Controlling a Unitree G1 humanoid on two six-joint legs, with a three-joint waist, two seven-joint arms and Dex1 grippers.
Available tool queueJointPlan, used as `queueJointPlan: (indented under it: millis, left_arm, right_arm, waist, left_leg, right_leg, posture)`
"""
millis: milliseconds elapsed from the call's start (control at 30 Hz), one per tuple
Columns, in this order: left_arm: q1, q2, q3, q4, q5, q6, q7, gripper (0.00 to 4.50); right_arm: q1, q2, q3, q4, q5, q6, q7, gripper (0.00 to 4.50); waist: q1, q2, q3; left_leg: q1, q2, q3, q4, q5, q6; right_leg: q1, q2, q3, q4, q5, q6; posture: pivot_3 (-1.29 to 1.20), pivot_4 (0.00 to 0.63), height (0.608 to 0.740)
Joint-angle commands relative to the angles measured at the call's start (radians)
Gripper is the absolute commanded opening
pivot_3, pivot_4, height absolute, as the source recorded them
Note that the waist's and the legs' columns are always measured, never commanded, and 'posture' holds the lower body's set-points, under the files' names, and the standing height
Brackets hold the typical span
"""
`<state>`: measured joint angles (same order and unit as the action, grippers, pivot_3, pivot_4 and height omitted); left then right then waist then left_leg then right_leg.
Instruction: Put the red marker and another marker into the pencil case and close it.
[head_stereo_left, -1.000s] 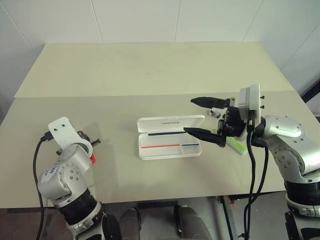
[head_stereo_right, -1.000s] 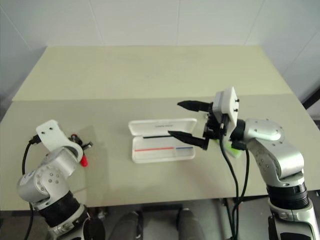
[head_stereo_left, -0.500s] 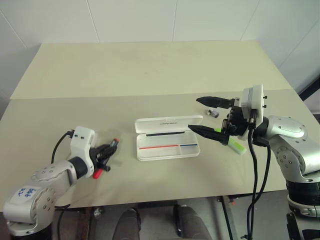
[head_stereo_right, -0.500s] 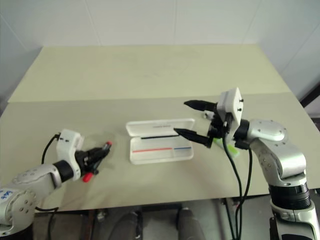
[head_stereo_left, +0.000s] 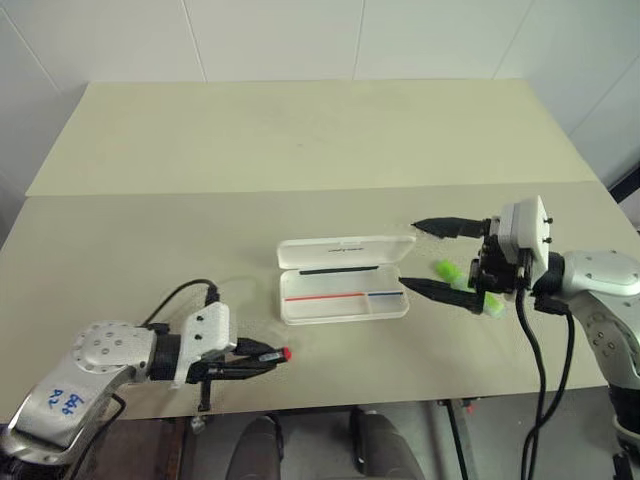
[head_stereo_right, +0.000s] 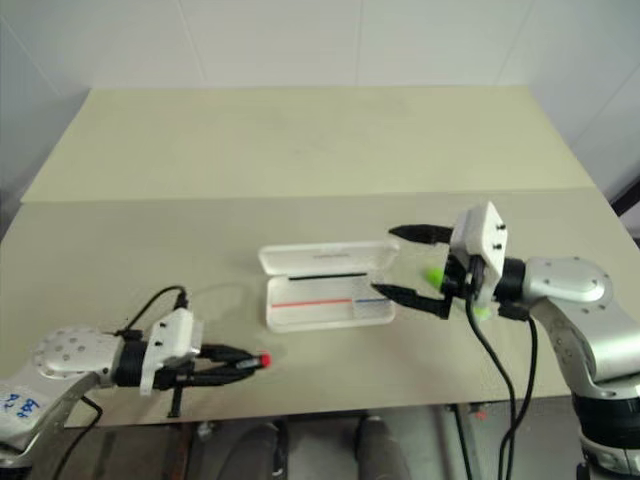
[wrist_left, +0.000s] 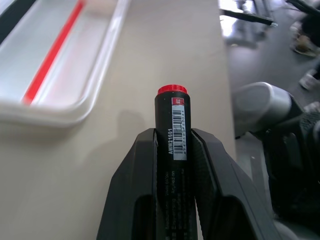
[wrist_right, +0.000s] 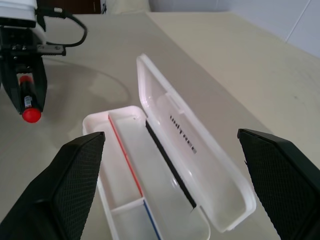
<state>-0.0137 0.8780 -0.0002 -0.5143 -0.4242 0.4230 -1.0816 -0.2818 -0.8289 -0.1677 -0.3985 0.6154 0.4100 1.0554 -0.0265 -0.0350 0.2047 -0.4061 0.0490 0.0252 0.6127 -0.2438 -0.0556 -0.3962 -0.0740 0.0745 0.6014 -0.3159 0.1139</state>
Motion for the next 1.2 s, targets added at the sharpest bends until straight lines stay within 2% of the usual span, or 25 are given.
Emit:
queueJointPlan:
  millis: [33,133,233,433,800,1200]
  left_arm:
    - [-0.107,-0.021,-0.058,0.062,0.031,-0.072,-0.045,0.62]
    - [-0.221,-0.048,-0.120,0.138,0.070,-0.112,-0.070,0.62]
    - [-0.321,-0.081,-0.172,0.209,0.111,-0.128,-0.077,0.62]
    - [-0.499,-0.179,-0.272,0.316,0.187,-0.138,-0.079,0.62]
    - [-0.607,-0.313,-0.322,0.361,0.291,-0.036,0.067,0.62]
    - [-0.624,-0.377,-0.354,0.411,0.397,-0.094,0.143,0.62]
  right_arm:
    - [0.061,-0.049,-0.066,-0.062,-0.003,-0.040,0.039,4.50]
    - [0.117,-0.066,-0.098,-0.084,-0.009,-0.050,0.036,4.50]
    - [0.144,-0.065,-0.118,-0.103,-0.008,-0.048,0.015,4.50]
    - [0.188,-0.042,-0.136,-0.171,0.007,-0.023,-0.057,4.50]
    - [0.196,-0.010,-0.121,-0.223,0.019,0.002,-0.137,4.50]
    - [0.176,0.000,-0.102,-0.230,0.027,0.011,-0.163,4.50]
  waist:
    - [0.003,0.000,0.000]
    - [0.003,0.000,0.000]
    - [-0.003,0.000,0.000]
    - [-0.002,0.000,0.000]
    - [-0.001,0.000,0.000]
    - [0.000,0.000,0.000]
  left_leg:
    - [0.000,0.000,0.000,0.001,0.000,0.000]
    - [0.000,0.000,0.000,0.004,0.000,0.001]
    - [0.000,0.000,0.000,0.008,0.000,0.001]
    - [0.000,0.003,0.000,0.015,0.001,0.002]
    - [0.000,0.002,0.000,0.019,0.001,0.003]
    - [0.000,0.002,0.000,0.019,0.001,0.003]
  right_leg:
    - [0.000,0.000,0.000,0.000,0.001,0.002]
    - [0.001,0.002,0.000,0.002,0.002,0.004]
    - [0.001,0.003,0.001,0.003,0.009,0.017]
    - [0.002,0.009,0.006,0.008,0.009,0.017]
    - [0.002,0.011,0.012,0.011,0.012,0.021]
    - [0.002,0.012,0.012,0.011,0.012,0.023]
  posture:
    - [0.00,0.150,0.740]
    - [0.00,0.150,0.740]
    - [0.00,0.150,0.740]
    - [0.00,0.150,0.740]
    - [0.00,0.150,0.740]
    - [0.00,0.150,0.740]
